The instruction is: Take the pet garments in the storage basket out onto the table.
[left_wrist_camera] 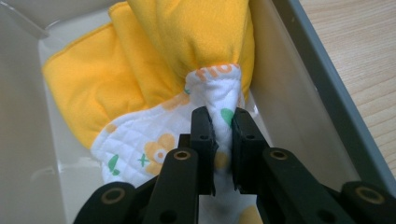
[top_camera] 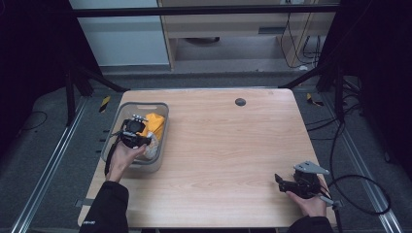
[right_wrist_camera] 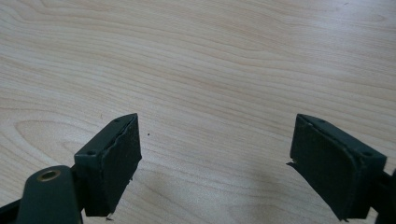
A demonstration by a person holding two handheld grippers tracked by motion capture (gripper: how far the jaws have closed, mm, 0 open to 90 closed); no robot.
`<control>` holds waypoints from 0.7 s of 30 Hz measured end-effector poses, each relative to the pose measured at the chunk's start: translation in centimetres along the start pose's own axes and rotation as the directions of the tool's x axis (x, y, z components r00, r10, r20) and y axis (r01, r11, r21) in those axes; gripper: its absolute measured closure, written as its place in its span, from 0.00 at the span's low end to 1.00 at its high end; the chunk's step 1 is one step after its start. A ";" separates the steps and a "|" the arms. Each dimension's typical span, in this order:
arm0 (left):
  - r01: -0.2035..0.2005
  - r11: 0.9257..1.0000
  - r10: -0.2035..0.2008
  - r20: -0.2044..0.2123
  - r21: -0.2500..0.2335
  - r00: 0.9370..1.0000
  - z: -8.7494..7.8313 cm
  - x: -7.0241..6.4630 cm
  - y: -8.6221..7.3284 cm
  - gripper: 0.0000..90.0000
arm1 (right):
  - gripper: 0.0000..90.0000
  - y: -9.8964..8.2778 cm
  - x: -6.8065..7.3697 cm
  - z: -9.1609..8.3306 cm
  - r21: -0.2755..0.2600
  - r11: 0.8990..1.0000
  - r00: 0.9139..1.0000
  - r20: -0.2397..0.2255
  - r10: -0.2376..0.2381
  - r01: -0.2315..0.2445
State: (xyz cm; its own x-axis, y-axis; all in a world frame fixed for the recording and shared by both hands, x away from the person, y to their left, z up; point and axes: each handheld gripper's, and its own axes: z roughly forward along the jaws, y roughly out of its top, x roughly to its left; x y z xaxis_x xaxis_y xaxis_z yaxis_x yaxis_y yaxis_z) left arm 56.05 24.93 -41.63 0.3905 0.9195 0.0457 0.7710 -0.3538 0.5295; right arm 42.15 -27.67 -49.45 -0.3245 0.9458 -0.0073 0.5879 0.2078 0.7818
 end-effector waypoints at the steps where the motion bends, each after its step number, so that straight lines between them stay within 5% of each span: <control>1: 0.002 1.000 -0.002 -0.002 -0.006 1.000 -0.2 0.1 0.0 0.91 | 0.18 0.0 0.0 0.0 0.000 1.000 1.000 0.000 -0.001 0.001; 21: 0.041 0.991 -0.040 0.011 -0.129 0.999 -5.5 1.2 -0.5 0.92 | 0.18 0.0 0.0 -0.1 -0.003 1.000 1.000 0.003 0.005 -0.005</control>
State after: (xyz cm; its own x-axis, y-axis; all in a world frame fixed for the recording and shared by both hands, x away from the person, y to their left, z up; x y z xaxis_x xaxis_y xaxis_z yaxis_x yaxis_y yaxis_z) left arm 53.42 27.11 -37.20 0.3648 0.9310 0.0151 0.7148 -0.2904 0.6361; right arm 42.05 -27.70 -49.37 -0.3192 0.9477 -0.0054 0.5869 0.2022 0.7840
